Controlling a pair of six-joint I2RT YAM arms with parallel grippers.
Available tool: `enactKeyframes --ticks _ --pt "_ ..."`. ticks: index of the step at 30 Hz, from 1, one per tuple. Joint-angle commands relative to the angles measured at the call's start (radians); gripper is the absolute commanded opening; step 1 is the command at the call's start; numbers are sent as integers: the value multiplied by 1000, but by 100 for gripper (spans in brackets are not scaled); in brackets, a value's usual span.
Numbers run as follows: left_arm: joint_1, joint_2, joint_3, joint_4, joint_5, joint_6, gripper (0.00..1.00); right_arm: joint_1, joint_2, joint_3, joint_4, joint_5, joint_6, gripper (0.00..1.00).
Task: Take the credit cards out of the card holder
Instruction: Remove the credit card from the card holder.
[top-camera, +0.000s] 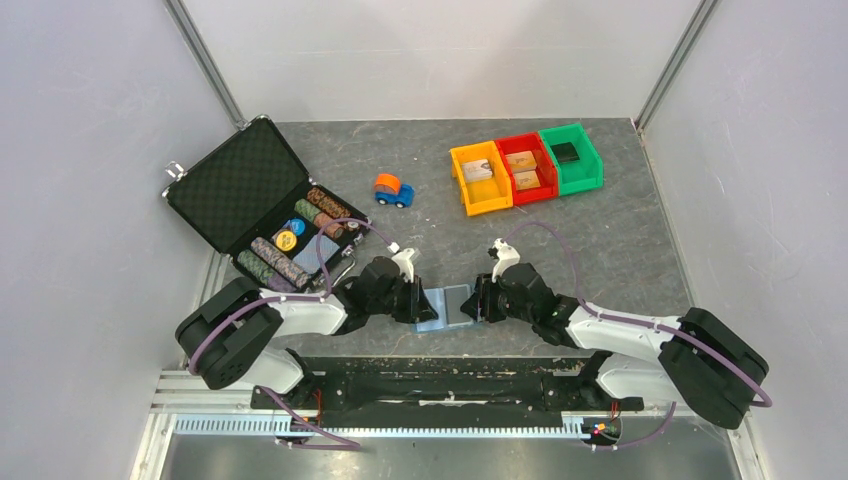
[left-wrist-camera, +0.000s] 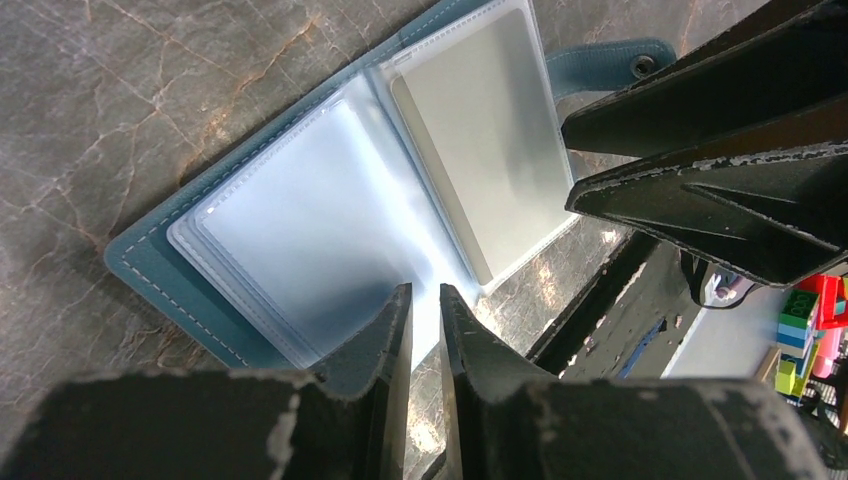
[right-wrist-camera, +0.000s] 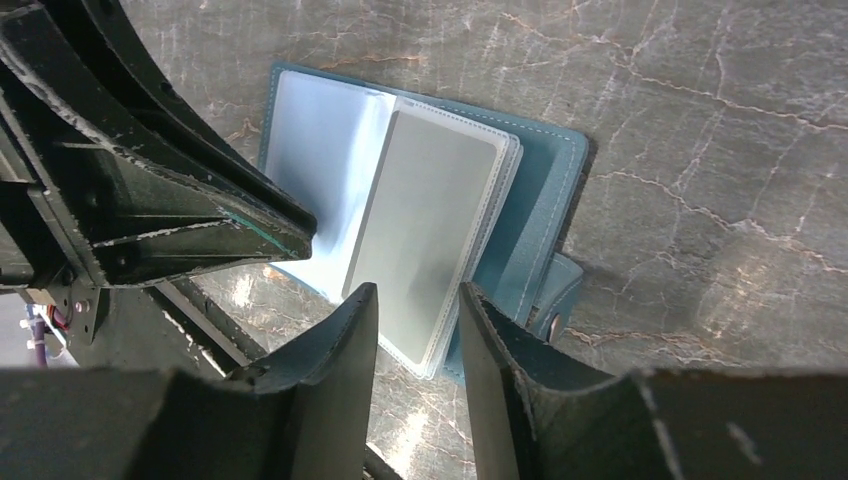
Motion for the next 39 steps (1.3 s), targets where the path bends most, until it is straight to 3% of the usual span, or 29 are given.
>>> enactKeyframes --ticks 1,6,11,17,27,39 --pt "-3 -1 -14 23 10 -36 22 5 -13 -6 85 -46 -9 36" --pt "-3 -7 -16 23 10 -39 22 4 -12 -13 134 -87 -14 30" --pt "-3 -19 -20 23 12 -40 22 5 -6 -14 165 -132 -34 40" --pt "-3 -36 -26 23 12 -44 22 4 19 0 155 -149 -42 32" --pt "-3 -57 -41 27 10 -48 25 5 71 36 143 -168 -42 42" --pt "-3 -68 -43 30 13 -53 25 4 47 54 135 -139 -42 43"
